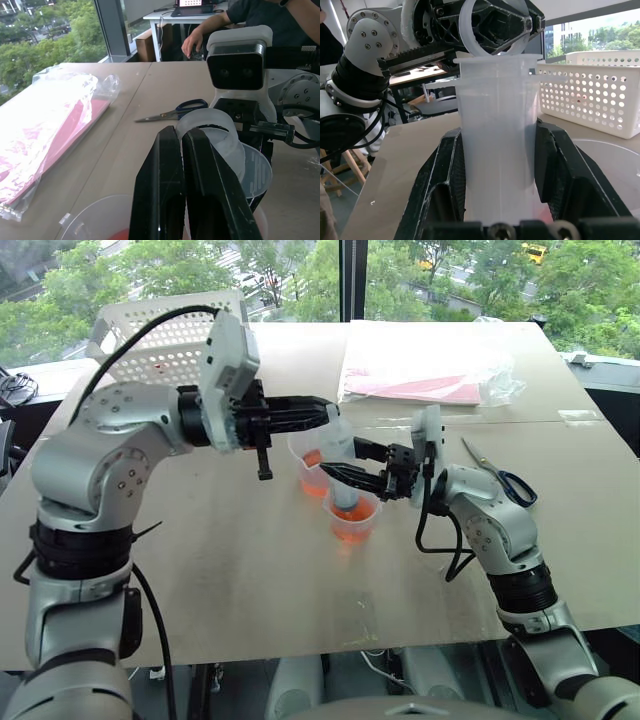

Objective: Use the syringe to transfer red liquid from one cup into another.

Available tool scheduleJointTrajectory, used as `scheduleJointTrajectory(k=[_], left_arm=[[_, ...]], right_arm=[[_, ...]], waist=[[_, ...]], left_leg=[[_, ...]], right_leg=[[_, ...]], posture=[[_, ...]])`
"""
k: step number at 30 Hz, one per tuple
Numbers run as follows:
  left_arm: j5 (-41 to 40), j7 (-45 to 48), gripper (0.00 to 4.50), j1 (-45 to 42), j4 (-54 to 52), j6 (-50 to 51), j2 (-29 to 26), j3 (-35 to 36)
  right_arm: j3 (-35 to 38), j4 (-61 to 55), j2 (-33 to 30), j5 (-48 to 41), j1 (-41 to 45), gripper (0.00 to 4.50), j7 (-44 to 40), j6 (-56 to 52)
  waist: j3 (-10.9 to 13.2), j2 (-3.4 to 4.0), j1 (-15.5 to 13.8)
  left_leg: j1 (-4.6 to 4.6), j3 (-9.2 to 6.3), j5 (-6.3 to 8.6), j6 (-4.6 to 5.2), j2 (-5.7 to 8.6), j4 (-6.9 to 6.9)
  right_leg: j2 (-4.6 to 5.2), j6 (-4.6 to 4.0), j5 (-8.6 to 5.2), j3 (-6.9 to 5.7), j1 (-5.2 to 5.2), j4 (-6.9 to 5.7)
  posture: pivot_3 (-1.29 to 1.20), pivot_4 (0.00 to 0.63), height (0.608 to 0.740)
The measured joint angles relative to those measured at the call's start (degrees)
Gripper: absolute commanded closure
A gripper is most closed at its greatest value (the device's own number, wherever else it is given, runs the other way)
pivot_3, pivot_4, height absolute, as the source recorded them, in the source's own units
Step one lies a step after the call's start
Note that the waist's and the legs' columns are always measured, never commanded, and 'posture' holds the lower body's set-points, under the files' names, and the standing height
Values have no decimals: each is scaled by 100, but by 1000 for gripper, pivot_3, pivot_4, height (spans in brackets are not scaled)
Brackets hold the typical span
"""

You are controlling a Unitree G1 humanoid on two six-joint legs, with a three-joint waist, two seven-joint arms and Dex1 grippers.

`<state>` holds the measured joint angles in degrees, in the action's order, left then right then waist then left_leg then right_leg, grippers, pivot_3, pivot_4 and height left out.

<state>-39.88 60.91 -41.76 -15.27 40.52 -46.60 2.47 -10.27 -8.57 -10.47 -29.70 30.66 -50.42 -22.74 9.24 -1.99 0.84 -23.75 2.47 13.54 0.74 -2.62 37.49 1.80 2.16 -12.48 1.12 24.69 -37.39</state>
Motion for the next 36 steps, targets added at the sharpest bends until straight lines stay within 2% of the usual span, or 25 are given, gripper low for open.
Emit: scheduleJointTrajectory(k=[10, 19, 22, 26, 29, 33, 36], left_arm=[[35, -2, 4500, 131, -83, -168, 134, 94], [-366, -266, 4500, 206, -268, 129, 306, 523], [-664, -356, 3528, 260, -353, 355, 306, 681], [-940, -688, 1551, 338, -476, 534, 316, 935], [-1482, -1001, 121, 394, -570, 802, 353, 1216], [-2160, -1654, 83, 632, -849, 1058, 314, 1882], [-2658, -2219, 83, 1250, -1309, 1186, 299, 2247]], right_arm=[[7, -71, 0, -15, 0, 3057, 2, -103], [94, -243, -1, -104, 71, 3057, 21, -101], [116, -289, -36, -127, 95, 3058, 14, -101], [209, -293, -62, -207, 214, 3058, 23, -95], [248, -293, -45, -241, 301, 3058, 105, -93], [489, -347, -67, -443, 510, 3059, 366, -263], [792, -676, -443, -771, 917, 3059, 764, -919]], waist=[[0, 0, -1], [0, -1, 5], [0, -1, 4], [-1, -1, 2], [0, -1, 7], [0, -1, 17], [0, -1, 9]], left_leg=[[0, 0, 0, 0, 0, 0], [1, -2, 0, 0, 0, 1], [-1, -2, 0, 0, 0, 1], [2, -3, 0, 0, 2, 2], [0, -6, 0, 0, 1, 2], [2, -9, 0, 0, 0, 2], [0, -26, 0, 0, 1, 3]], right_leg=[[0, 0, 0, 0, 0, 0], [0, 0, 0, 0, 0, -2], [1, 0, 0, -1, 0, -1], [3, 0, 0, -1, -1, -3], [3, 0, 0, -2, -1, -4], [6, 0, 1, -1, -1, -5], [14, 0, 1, -1, -1, -5]], posture=[[0, 150, 740], [0, 150, 740], [0, 150, 740], [0, 150, 740], [0, 150, 740], [0, 150, 740], [0, 150, 740]])
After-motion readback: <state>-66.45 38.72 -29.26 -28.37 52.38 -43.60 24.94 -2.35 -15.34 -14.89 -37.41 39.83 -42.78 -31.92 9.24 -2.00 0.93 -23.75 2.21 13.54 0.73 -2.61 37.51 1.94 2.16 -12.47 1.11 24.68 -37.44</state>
